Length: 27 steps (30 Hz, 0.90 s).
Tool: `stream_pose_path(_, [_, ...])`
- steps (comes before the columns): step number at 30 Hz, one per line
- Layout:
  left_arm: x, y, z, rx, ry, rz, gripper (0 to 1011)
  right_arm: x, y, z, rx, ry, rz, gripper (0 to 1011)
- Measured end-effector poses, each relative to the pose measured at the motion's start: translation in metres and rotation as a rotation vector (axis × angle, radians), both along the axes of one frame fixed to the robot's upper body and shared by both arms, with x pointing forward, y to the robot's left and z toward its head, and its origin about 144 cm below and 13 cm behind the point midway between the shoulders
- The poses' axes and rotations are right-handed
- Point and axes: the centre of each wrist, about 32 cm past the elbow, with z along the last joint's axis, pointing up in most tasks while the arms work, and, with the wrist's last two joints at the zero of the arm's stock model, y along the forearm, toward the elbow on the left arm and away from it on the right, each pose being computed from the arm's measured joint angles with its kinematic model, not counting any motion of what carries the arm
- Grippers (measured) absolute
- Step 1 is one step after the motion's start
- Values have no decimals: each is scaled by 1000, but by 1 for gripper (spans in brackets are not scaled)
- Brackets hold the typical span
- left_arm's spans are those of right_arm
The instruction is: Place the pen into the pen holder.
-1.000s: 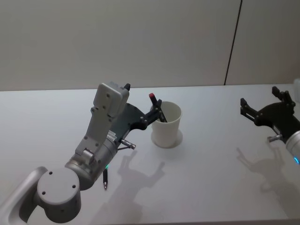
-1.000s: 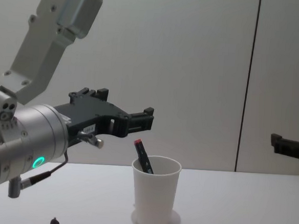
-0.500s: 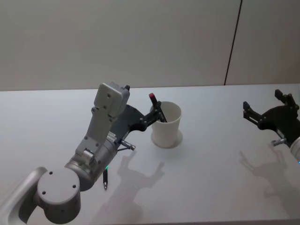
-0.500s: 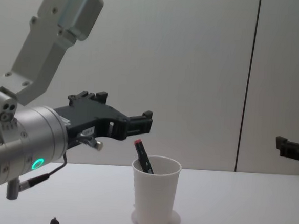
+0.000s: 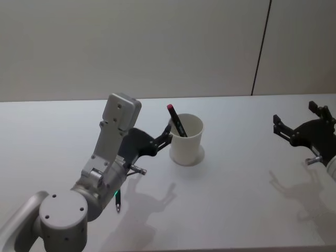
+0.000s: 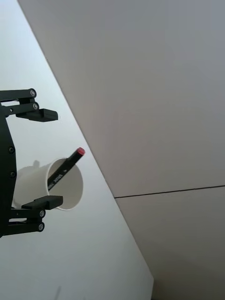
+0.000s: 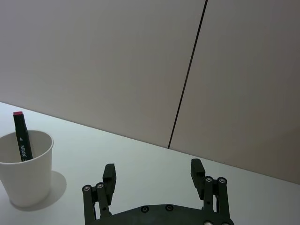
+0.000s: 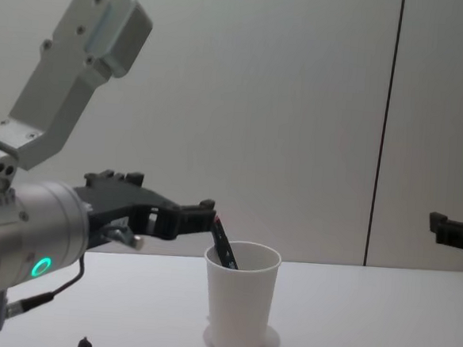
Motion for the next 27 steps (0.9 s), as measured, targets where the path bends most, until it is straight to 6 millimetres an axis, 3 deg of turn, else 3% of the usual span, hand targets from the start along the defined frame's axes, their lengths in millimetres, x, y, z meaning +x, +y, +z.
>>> stream_pose_path(15, [-20, -2, -4, -50, 196, 124, 1000, -1, -1, 0, 0, 1, 1, 1002])
stream_pose_path(27, [-25, -4, -14, -67, 327, 217, 1000, -1, -1, 0, -1, 1, 1, 1002])
